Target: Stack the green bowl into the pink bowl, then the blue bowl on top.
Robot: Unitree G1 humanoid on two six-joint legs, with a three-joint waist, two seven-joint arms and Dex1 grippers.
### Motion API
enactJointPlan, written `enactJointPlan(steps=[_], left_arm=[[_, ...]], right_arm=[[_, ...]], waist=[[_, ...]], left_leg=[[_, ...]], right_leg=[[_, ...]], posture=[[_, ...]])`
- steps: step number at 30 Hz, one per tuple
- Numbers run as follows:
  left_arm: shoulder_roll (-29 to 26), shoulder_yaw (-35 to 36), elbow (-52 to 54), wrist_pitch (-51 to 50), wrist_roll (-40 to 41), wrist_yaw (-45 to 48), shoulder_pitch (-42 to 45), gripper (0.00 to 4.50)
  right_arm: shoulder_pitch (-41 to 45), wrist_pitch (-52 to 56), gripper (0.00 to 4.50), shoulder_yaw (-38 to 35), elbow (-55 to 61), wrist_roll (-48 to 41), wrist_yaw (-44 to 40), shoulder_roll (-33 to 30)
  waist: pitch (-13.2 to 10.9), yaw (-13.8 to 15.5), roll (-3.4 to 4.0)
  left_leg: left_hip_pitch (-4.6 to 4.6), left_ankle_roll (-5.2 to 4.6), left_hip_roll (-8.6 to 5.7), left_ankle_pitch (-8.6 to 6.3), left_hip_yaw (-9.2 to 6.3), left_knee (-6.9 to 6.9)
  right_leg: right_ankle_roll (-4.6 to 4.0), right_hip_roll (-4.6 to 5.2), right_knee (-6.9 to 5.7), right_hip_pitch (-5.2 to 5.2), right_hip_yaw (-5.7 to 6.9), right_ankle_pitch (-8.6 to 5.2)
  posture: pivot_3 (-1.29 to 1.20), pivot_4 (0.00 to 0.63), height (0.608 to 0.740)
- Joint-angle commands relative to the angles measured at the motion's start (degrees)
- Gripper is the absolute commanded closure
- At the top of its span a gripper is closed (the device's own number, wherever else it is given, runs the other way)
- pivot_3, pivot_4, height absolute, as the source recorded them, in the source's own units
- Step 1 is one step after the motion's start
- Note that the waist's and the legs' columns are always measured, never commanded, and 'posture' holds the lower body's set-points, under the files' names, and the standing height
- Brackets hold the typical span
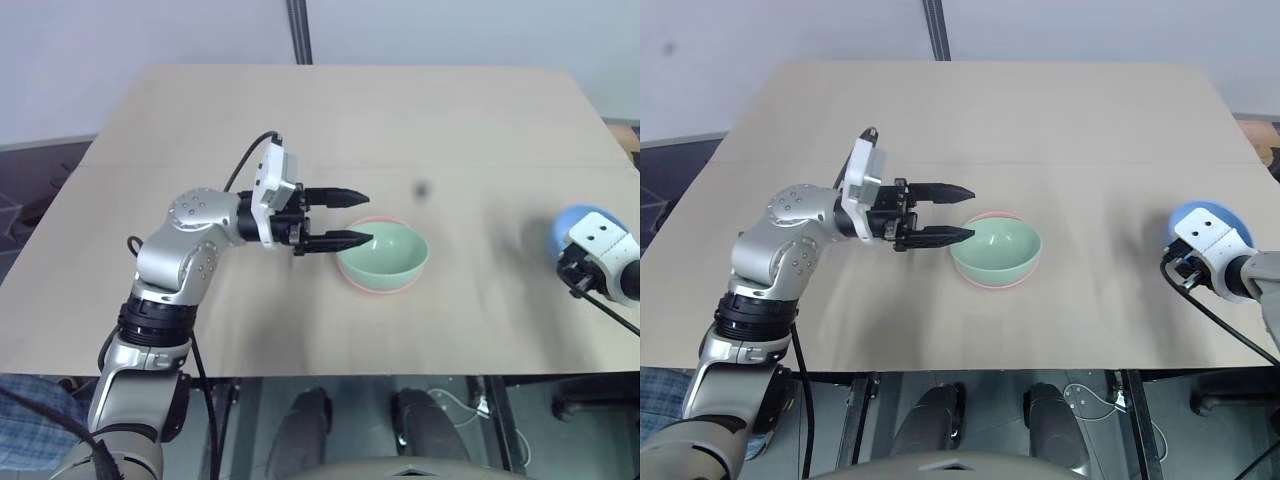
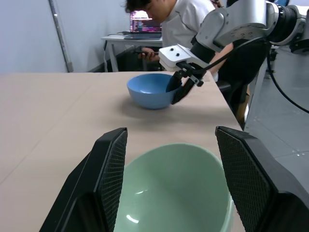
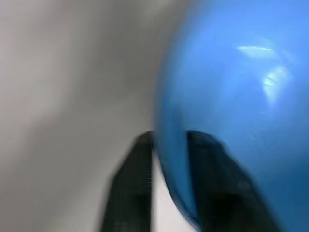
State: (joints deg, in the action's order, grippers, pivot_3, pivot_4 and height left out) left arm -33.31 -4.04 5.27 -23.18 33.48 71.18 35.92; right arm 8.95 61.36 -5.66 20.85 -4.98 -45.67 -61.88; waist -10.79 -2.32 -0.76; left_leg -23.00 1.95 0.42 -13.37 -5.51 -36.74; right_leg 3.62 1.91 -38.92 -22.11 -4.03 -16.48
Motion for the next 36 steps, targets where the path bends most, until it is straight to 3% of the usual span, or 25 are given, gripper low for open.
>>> enactJointPlan(steps=[1,9,17,22,28,36], left_arm=[[0.3,1.0,0.1,1.3,-0.3,-0.1,1.5,1.42],[-0.6,2.7,0.7,0.9,-0.4,-1.2,0.4,1.42],[-2.6,6.6,0.7,1.0,-0.4,-4.0,-1.0,1.42],[-4.9,8.9,3.4,0.4,-0.2,-5.3,-4.2,1.42],[-6.6,11.9,6.2,-0.3,0.6,-8.0,-8.0,1.42],[-7.4,13.3,9.5,-0.8,1.3,-10.0,-11.6,1.42]], right_arm=[[0.5,0.1,4.46,-2.5,1.6,-0.8,0.9,-0.6],[4.7,-11.2,4.46,-0.7,5.8,-4.7,-4.7,-1.6],[18.8,-11.5,4.46,5.3,13.2,-12.8,-9.6,2.0],[21.8,-14.0,4.46,9.2,16.6,-16.2,-13.9,2.3],[19.3,-21.5,4.46,14.3,18.3,-15.6,-20.2,0.5],[26.9,-23.2,4.46,20.3,17.7,-14.2,-21.2,5.1]], waist=[[0.0,0.0,0.00],[0.0,-0.2,0.01],[0.0,0.1,0.01],[0.0,0.2,0.01],[0.0,0.2,0.00],[0.0,0.0,0.01]], left_leg=[[0.00,0.00,0.00,0.00,0.00,-0.01],[0.01,0.00,0.01,0.00,0.00,-0.02],[0.01,0.00,0.04,0.00,-0.09,-0.07],[-0.06,0.00,0.00,-0.01,-0.15,-0.08],[-0.06,-0.01,0.00,-0.01,-0.20,-0.10],[0.04,0.00,0.10,0.00,-0.16,-0.16]], right_leg=[[0.00,0.00,0.00,0.00,0.00,0.00],[0.01,-0.01,0.01,0.03,0.00,0.00],[0.01,-0.04,0.02,0.08,0.08,0.00],[0.00,0.04,0.09,0.07,0.13,0.00],[0.00,0.03,0.07,0.08,0.20,-0.01],[0.00,-0.04,-0.03,0.10,0.17,0.00]], posture=[[0.00,0.150,0.740],[0.00,0.150,0.740],[0.00,0.150,0.740],[0.00,0.150,0.740],[0.00,0.150,0.740],[0.00,0.150,0.740]])
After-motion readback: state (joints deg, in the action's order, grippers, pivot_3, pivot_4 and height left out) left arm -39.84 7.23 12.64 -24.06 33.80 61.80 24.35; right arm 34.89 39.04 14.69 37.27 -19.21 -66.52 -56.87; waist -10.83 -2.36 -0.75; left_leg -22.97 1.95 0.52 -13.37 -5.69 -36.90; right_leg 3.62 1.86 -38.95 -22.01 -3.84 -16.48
